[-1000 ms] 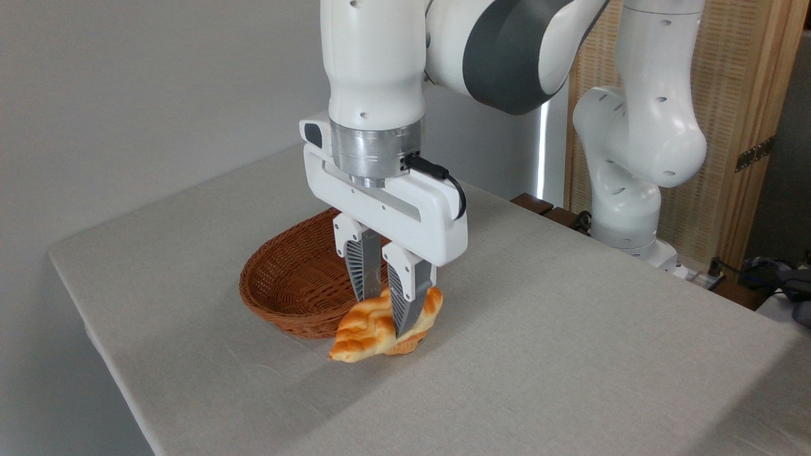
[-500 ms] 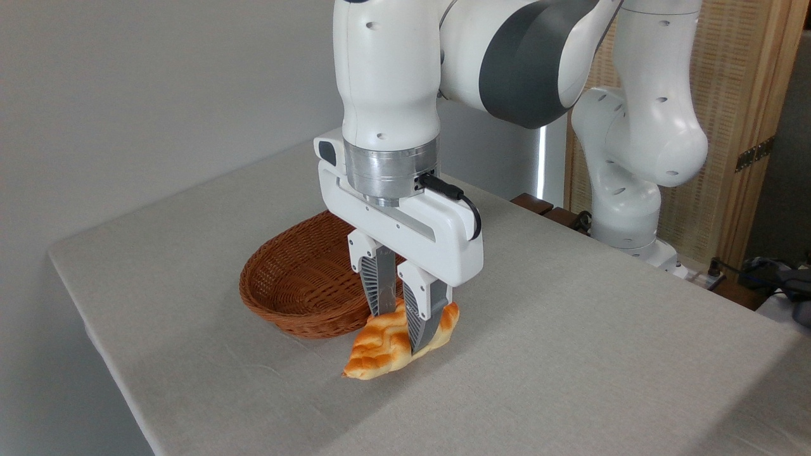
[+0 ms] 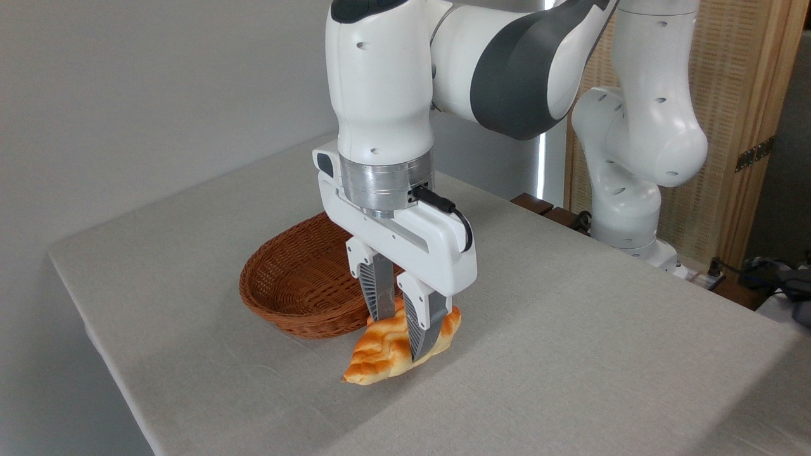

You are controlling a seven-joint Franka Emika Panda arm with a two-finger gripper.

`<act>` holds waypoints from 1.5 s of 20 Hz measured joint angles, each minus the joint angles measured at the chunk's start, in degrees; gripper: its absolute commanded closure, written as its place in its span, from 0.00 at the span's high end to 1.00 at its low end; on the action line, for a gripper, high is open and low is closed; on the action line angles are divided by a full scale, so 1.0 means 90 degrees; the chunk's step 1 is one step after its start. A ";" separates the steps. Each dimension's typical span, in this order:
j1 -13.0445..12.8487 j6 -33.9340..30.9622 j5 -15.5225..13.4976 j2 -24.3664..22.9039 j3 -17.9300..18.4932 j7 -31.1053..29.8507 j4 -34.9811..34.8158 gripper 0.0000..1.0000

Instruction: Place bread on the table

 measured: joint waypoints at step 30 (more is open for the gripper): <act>-0.0030 0.0004 -0.0323 -0.0153 -0.0185 -0.0121 0.0514 1.00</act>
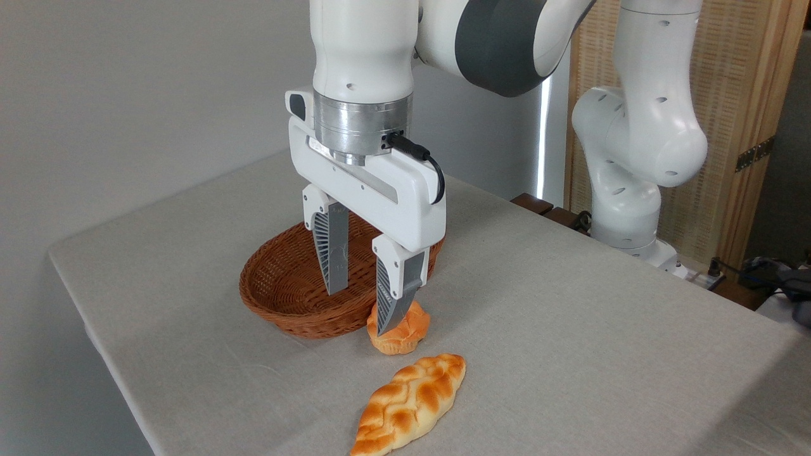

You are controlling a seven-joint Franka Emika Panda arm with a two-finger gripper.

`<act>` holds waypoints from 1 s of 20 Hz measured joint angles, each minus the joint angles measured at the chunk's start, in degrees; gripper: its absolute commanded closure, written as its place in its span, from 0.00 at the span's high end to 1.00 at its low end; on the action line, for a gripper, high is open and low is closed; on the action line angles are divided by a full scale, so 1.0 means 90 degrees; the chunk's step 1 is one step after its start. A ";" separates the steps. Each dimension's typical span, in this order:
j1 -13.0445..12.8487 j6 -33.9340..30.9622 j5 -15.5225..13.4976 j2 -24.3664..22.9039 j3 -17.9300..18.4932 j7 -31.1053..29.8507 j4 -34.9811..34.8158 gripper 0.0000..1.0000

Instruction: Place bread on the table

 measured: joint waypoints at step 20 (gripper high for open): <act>0.0094 -0.0002 0.0000 0.0062 -0.0248 0.0000 0.0000 1.00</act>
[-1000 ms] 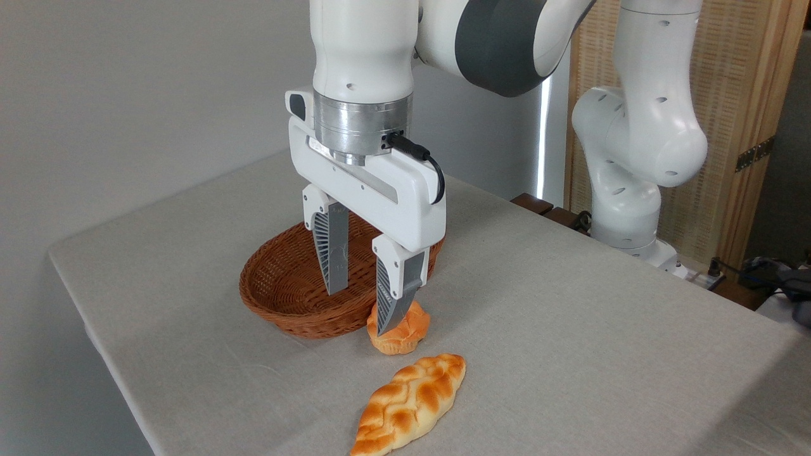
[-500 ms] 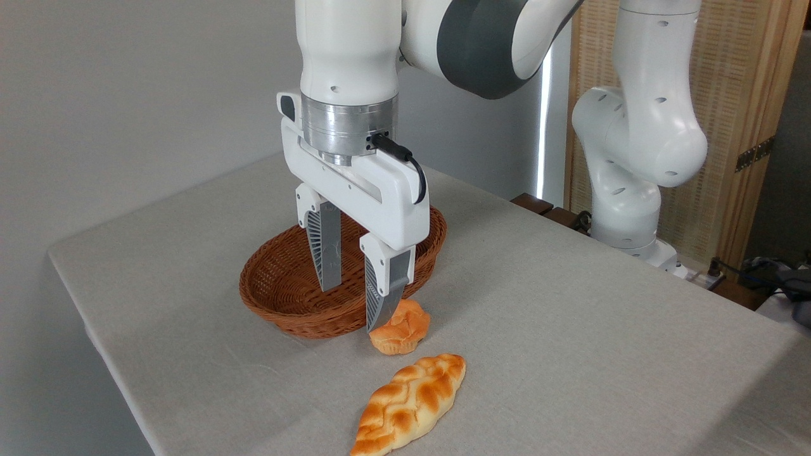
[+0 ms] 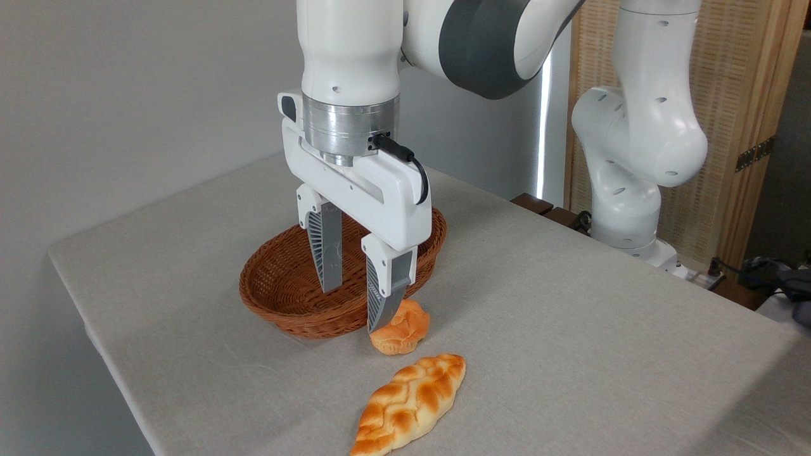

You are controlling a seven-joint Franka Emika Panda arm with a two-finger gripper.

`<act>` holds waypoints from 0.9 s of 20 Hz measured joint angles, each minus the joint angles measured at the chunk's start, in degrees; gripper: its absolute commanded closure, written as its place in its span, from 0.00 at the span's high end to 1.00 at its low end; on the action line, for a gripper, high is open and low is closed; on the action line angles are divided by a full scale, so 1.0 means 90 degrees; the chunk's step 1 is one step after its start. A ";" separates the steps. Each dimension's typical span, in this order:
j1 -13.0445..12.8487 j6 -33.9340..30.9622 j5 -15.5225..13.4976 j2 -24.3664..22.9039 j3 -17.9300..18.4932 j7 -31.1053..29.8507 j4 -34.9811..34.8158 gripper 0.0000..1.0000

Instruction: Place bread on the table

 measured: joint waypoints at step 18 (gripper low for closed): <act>0.2533 -0.0001 -0.0167 0.0010 -0.2408 0.0000 -0.0008 1.00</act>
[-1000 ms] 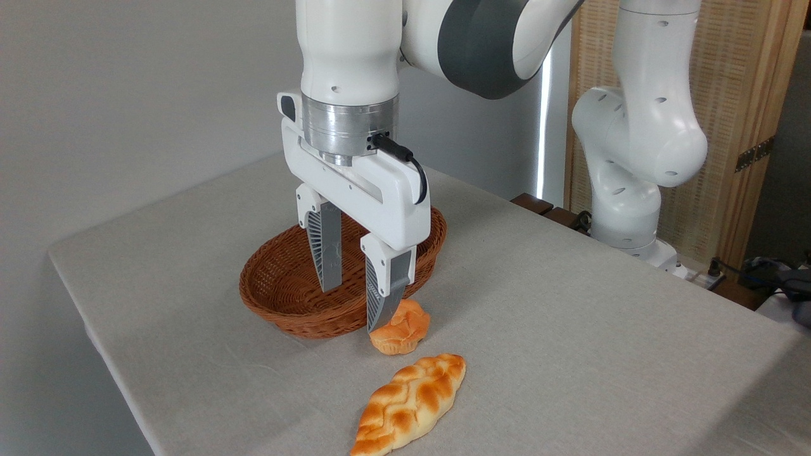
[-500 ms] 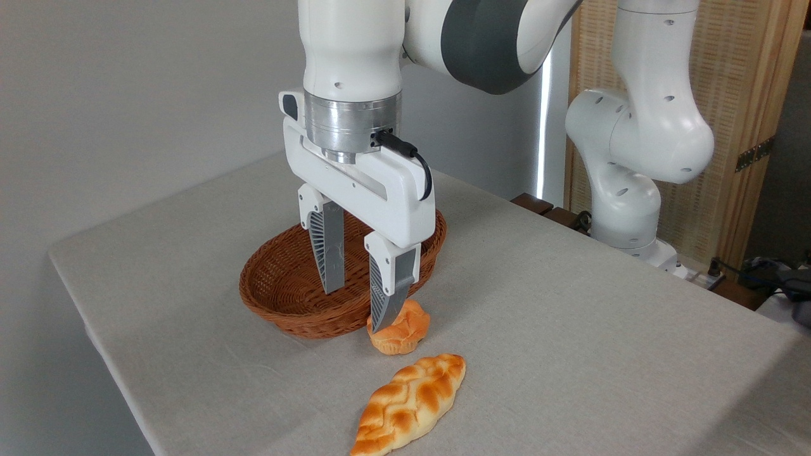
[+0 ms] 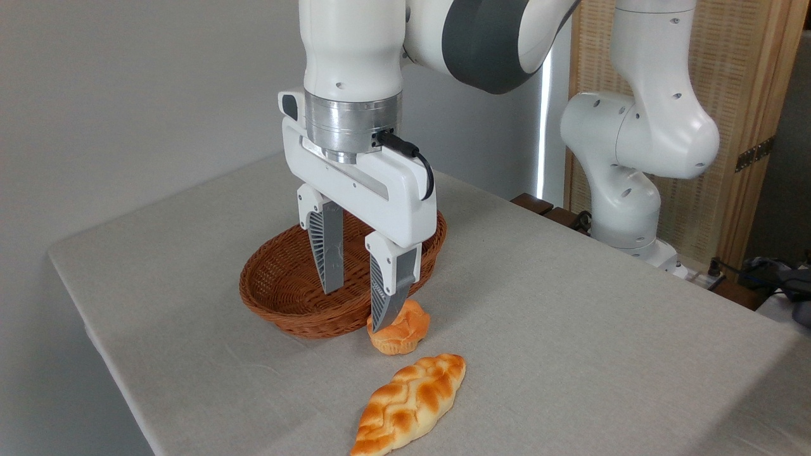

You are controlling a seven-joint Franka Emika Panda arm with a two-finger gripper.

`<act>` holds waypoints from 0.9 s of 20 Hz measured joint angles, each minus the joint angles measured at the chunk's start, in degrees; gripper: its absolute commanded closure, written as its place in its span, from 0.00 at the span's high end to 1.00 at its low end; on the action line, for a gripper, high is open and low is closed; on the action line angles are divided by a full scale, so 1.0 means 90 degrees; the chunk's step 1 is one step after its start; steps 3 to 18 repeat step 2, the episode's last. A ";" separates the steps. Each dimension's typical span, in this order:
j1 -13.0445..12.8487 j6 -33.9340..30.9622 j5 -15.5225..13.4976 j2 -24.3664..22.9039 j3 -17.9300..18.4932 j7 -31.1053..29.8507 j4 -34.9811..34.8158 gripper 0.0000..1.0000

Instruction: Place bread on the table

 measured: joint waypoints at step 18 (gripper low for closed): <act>0.0017 0.0000 -0.0001 0.0000 -0.0014 0.0000 0.0000 1.00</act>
